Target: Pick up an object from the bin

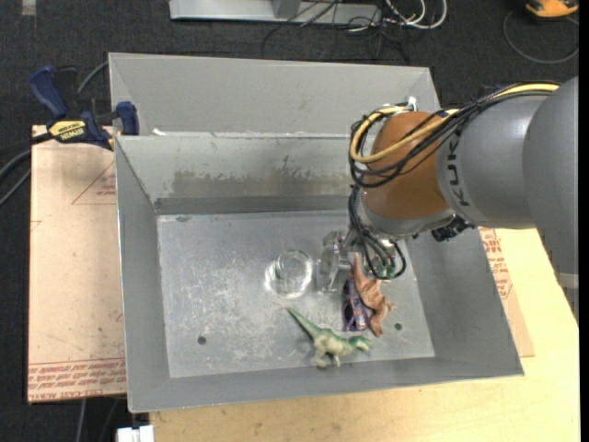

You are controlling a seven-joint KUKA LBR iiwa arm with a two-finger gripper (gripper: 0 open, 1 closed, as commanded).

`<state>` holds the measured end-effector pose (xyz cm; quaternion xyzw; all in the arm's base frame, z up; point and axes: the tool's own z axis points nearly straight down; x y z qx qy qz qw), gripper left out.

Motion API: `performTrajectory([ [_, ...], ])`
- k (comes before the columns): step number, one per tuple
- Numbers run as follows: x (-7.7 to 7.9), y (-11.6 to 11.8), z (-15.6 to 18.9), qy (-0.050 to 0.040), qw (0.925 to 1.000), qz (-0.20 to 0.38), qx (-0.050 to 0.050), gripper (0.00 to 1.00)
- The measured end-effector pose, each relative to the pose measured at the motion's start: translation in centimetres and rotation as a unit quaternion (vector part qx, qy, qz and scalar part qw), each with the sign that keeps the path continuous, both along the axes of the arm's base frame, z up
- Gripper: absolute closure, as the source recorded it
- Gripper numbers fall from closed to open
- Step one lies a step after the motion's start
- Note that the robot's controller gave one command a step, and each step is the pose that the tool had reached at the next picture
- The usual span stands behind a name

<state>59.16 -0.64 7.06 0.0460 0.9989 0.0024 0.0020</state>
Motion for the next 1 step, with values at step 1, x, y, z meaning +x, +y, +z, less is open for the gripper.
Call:
performTrajectory([
  [1, -0.04, -0.01, -0.03, 0.0005, 1.0, 0.0, 0.0, 0.0],
])
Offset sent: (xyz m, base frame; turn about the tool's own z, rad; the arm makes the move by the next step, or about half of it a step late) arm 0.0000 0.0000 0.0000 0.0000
